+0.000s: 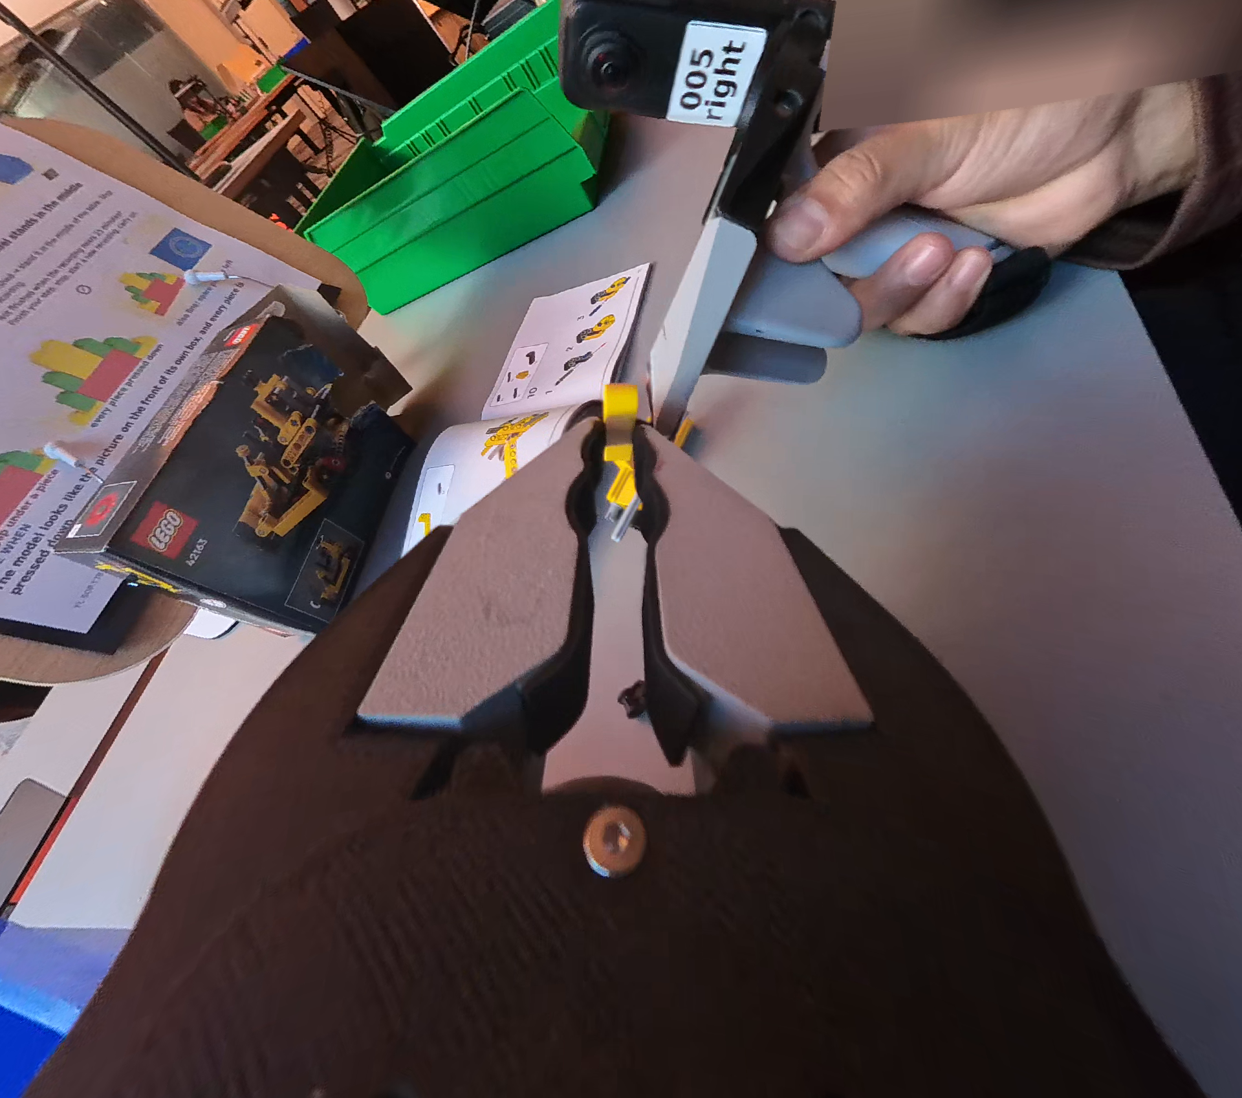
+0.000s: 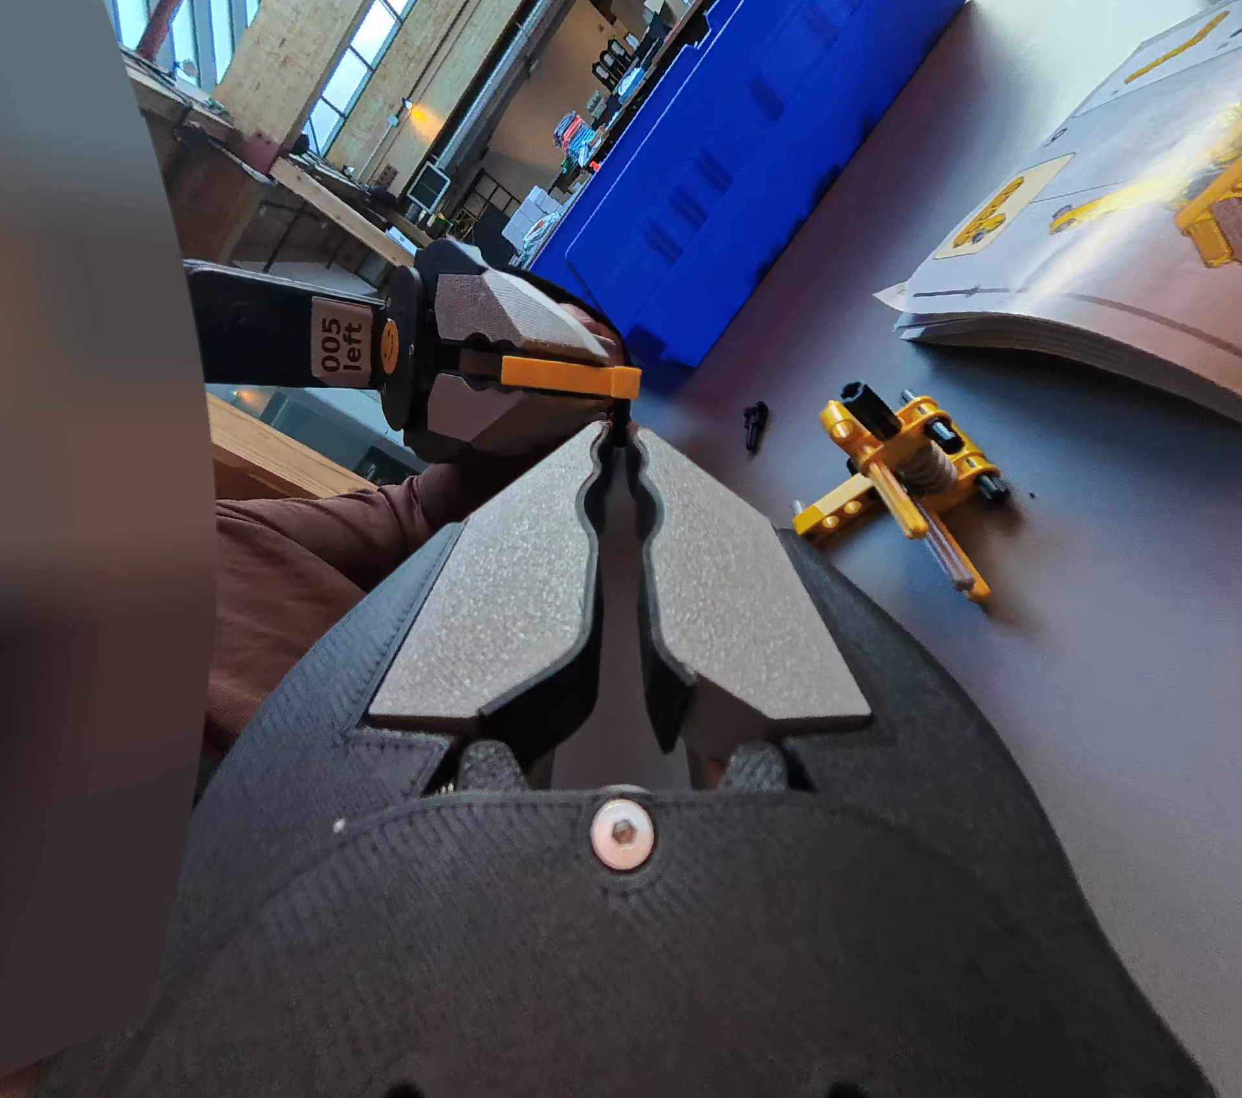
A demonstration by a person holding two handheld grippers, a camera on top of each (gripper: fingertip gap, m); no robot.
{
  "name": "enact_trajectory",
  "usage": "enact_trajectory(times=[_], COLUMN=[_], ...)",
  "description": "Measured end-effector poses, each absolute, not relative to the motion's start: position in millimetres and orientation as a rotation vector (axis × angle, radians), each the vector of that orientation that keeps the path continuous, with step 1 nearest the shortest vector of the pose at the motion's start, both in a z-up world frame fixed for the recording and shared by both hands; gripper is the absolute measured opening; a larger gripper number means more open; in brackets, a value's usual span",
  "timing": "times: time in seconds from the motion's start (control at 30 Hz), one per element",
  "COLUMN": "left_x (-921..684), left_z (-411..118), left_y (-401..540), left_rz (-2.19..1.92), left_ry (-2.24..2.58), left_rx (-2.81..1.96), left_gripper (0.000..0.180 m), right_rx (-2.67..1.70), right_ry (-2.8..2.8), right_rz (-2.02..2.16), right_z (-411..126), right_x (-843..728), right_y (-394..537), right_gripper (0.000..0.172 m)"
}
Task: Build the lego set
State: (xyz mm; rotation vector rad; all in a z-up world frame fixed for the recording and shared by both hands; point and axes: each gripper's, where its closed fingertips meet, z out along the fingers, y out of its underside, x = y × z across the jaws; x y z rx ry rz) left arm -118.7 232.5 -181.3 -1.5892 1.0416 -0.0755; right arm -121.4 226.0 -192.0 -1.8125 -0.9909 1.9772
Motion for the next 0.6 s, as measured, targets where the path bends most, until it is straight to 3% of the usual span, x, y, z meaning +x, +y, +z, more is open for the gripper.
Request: enact_trajectory(times=[0.6], left_x=[-119.0], left_z=[-190.9], left_y=[224.9], left_rz=[-0.036], left_ry=[1.163], left_rx=[-1.586], left_gripper=[0.006], right_rx=[-1.859], right_ry=[-1.129], right_rz=[1.892], right_z=[-203.0], right_x=[-119.8], right_y=[218.8], right_gripper=[0.000])
